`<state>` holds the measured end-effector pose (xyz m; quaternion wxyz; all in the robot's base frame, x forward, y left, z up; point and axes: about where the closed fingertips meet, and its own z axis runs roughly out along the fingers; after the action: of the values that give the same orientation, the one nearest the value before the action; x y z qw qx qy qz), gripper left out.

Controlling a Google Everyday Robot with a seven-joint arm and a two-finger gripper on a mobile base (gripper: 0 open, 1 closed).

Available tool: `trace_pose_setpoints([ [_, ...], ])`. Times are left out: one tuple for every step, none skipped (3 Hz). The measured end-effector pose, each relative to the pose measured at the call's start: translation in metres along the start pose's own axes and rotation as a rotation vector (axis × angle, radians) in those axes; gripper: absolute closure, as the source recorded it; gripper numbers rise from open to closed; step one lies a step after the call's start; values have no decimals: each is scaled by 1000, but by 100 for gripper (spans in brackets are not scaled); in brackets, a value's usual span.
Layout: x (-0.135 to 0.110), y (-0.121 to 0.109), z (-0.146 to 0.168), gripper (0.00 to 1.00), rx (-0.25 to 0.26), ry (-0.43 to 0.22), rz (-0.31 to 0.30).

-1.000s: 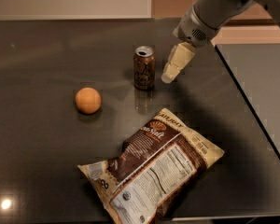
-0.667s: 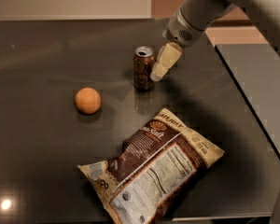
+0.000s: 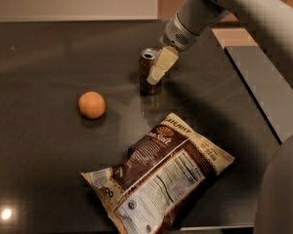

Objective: Move orange can near brown chip bag

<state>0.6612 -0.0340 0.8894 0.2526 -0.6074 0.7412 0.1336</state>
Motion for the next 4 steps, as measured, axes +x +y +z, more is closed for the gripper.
trace_pose_setpoints([
  [-5, 5, 7, 18, -41, -29, -4],
  [-5, 14, 9, 41, -76, -49, -19],
  [-5, 25, 6, 64, -107, -64, -47],
  [-4, 43, -2, 87, -151, -73, -96],
])
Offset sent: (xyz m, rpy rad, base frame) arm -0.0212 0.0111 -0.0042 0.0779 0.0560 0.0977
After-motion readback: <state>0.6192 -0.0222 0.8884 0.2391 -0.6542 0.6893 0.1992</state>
